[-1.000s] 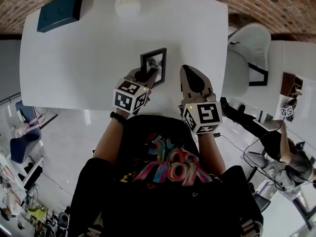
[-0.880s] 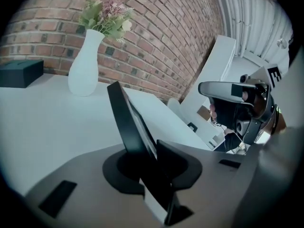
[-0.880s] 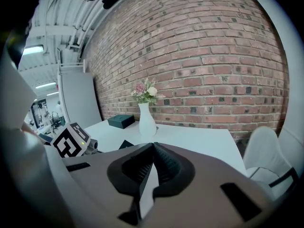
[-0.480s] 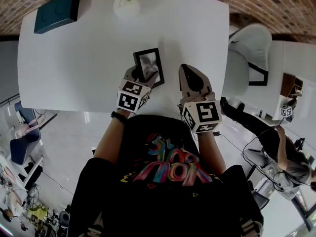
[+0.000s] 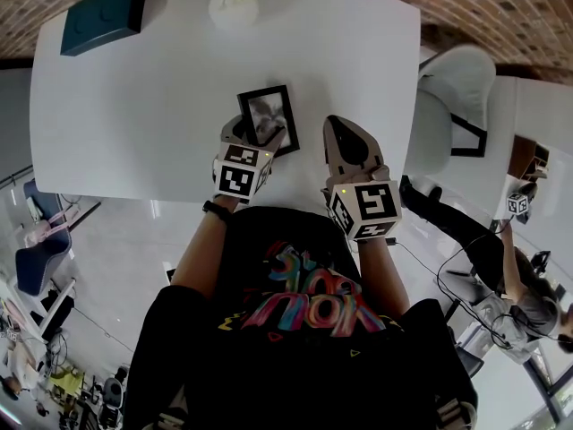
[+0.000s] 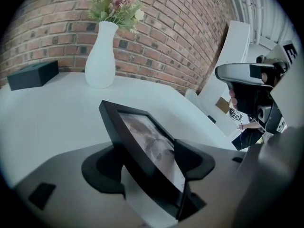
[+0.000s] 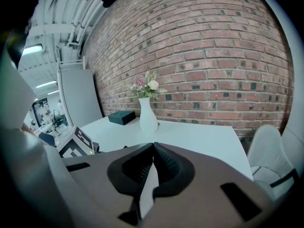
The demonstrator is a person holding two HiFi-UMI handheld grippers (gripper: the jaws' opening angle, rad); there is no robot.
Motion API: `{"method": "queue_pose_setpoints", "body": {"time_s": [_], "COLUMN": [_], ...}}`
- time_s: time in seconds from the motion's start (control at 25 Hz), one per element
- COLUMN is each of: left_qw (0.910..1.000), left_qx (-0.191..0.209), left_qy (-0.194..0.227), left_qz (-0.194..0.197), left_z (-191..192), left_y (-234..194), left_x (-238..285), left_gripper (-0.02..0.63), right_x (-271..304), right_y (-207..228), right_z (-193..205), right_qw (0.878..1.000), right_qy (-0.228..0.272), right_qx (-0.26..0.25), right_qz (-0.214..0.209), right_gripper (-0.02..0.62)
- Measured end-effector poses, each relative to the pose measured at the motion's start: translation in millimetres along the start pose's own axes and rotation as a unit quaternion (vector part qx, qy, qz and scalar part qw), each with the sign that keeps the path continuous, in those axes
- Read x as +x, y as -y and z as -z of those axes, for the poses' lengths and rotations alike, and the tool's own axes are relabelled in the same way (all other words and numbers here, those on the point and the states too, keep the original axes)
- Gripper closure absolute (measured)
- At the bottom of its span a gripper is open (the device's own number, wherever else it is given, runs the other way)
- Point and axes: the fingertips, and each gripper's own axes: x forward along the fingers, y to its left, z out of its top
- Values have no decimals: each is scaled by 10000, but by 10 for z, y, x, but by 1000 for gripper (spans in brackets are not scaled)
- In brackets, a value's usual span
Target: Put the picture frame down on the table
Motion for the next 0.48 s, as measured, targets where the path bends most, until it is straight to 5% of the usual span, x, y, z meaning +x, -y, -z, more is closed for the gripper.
{"method": "queue_pose_setpoints", "body": {"time_s": [0.48], "left_qw": [9984], "left_qx": [-195], "left_qy": [30], "left_qz": [-534], "left_z": [57], "left_y": [-224], "left_x": [-62], "left_gripper": [255], "right_x": [40], "right_y": [-81], "right_z": [40], "right_qw": [9999], "right_qy": [-91], "right_qx": [-7], "right_qz": [-81], "right_gripper": [575]}}
